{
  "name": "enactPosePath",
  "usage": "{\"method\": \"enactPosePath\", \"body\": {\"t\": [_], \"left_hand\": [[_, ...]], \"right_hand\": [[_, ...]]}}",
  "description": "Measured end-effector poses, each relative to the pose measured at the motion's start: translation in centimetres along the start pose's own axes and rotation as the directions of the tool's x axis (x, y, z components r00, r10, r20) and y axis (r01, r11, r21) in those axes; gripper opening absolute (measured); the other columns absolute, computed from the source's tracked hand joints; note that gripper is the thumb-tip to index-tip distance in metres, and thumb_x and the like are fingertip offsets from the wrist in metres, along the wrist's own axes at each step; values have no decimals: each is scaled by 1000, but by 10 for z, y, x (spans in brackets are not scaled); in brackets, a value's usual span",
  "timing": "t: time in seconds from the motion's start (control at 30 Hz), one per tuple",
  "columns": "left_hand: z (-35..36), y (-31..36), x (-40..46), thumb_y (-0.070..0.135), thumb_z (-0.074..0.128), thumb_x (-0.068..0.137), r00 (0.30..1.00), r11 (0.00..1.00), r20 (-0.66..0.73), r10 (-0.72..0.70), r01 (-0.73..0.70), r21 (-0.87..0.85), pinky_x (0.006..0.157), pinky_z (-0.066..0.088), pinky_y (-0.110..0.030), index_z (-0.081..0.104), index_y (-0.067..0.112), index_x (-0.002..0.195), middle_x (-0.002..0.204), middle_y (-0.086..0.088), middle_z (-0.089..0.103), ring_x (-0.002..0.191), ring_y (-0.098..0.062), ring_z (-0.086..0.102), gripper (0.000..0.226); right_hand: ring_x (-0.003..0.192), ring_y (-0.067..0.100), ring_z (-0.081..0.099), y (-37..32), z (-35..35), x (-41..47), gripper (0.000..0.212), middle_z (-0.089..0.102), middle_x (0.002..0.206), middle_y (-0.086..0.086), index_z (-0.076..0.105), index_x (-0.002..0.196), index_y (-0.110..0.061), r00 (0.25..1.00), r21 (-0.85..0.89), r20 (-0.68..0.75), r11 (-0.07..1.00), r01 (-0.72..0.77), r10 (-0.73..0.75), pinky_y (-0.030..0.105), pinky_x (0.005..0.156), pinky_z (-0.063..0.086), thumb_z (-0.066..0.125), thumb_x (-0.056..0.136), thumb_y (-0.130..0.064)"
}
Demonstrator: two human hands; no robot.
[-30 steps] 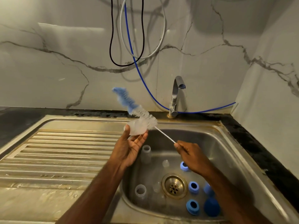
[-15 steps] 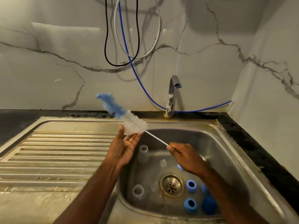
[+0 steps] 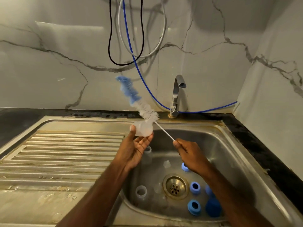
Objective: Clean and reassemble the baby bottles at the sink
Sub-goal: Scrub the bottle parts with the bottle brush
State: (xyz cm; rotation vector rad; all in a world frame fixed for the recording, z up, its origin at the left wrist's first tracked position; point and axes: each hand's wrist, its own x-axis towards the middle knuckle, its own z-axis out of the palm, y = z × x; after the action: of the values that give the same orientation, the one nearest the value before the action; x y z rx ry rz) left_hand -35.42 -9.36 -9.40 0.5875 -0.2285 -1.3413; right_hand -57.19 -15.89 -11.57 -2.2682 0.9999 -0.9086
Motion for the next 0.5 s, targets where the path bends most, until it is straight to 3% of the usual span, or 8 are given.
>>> {"method": "enactPosePath", "body": {"t": [0.13,0.23,0.37,0.5], "left_hand": [[-1,9,2,34,55,101,999,997,-10,44,-44,-59,71,63,-36,54,3,133,113,-25,72,101,-34,73,44],[-3,12,0,34,58,99,999,995,12,47,-45,-89,75,63,-37,53,3,133,117,-25,70,106,-35,72,46],[2,-2,2,32,59,99,999,999,-23,30,-30,-23,78,63,-41,51,4,134,126,-28,65,109,-39,70,46],[-7,7,6,30,59,98,998,999,-49,28,-30,-29,84,60,-51,50,9,138,127,-26,64,109,-40,69,45]], "right_hand": [[55,2,49,5,-5,-2,37,54,59,-19,53,71,-48,998,-28,69,1000,1,1,19,55,41,46,105,-37],[54,3,48,13,-11,-2,37,52,56,-16,53,68,-43,997,-28,56,999,-46,47,28,57,43,49,104,-35],[53,3,47,4,4,-1,37,52,58,-16,52,69,-41,1000,35,10,999,3,-3,19,53,37,46,105,-37],[50,4,46,10,-2,-4,36,50,55,-13,49,68,-37,999,6,33,999,33,-33,22,52,38,45,104,-40]]}}
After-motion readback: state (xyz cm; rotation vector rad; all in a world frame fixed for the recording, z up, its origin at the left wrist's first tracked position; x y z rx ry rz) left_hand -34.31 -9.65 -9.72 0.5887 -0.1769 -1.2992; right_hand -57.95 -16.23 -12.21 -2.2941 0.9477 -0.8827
